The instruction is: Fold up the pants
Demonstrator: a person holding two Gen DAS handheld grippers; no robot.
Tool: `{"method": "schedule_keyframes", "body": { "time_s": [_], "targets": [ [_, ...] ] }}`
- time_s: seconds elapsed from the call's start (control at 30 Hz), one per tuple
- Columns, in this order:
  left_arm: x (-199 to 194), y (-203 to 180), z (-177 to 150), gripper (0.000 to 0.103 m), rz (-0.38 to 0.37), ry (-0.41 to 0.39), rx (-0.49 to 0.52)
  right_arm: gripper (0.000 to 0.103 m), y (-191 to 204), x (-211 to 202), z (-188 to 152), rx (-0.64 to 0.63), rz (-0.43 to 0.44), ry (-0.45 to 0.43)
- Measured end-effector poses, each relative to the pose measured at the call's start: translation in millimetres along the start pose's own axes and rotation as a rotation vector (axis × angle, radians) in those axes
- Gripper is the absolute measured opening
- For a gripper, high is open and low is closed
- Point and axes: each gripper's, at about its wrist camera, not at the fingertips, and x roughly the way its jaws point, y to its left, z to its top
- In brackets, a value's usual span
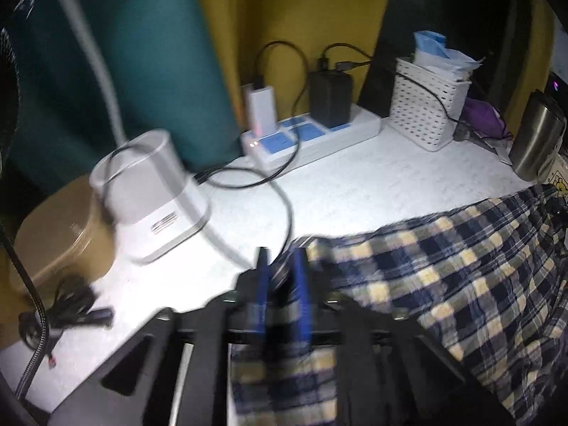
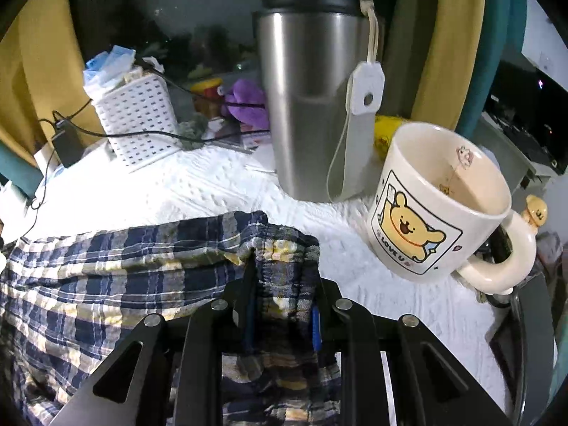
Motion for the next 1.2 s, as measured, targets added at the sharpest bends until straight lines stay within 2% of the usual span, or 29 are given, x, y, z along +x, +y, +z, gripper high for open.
{"method": "schedule_keyframes", "body": {
  "time_s": [0.03,0.1,0.13,0.17,0.2,0.23,0.4,0.5,0.63,0.87,1.03,1.2],
  "targets": [
    [-4,5,-5,0.042,0.002,0.001,-0.011,0.029,0,2,-1,0.0,-0.002,0.011],
    [-9,12,-14,0.043,0.008,0.015,-0.029,0.033,1,6,0,0.004,-0.011,0.023],
    [-12,15,-18,0.043,0.015,0.023,-0.036,0.041,0,5,0,0.007,-0.013,0.022],
    [-16,19,-23,0.043,0.021,0.03,-0.043,0.05,0,5,2,0.01,-0.01,0.022],
    [-19,22,-27,0.043,0.025,0.033,-0.052,0.072,-2,2,1,0.014,0.001,0.021],
    [-25,25,-32,0.043,0.027,0.033,-0.064,0.085,-4,-1,1,0.017,0.012,0.016],
    [-49,31,-49,0.044,0.011,0.027,-0.12,0.086,-12,-30,-5,-0.003,0.019,-0.024],
    [-64,30,-62,0.054,-0.006,0.023,-0.134,0.086,-19,-52,-12,-0.006,0.013,-0.045],
    [-80,24,-80,0.054,-0.028,0.023,-0.135,0.086,-30,-84,-30,-0.018,0.004,-0.066],
    [-103,16,-116,0.055,-0.053,0.021,-0.133,0.086,-53,-133,-85,-0.009,0.005,-0.076],
    [-110,11,-140,0.055,-0.071,0.037,-0.132,0.086,-67,-143,-124,0.025,0.011,-0.041],
    [-116,3,-161,0.055,-0.087,0.06,-0.121,0.086,-61,-149,-150,0.023,0.047,-0.022]
  ]
}}
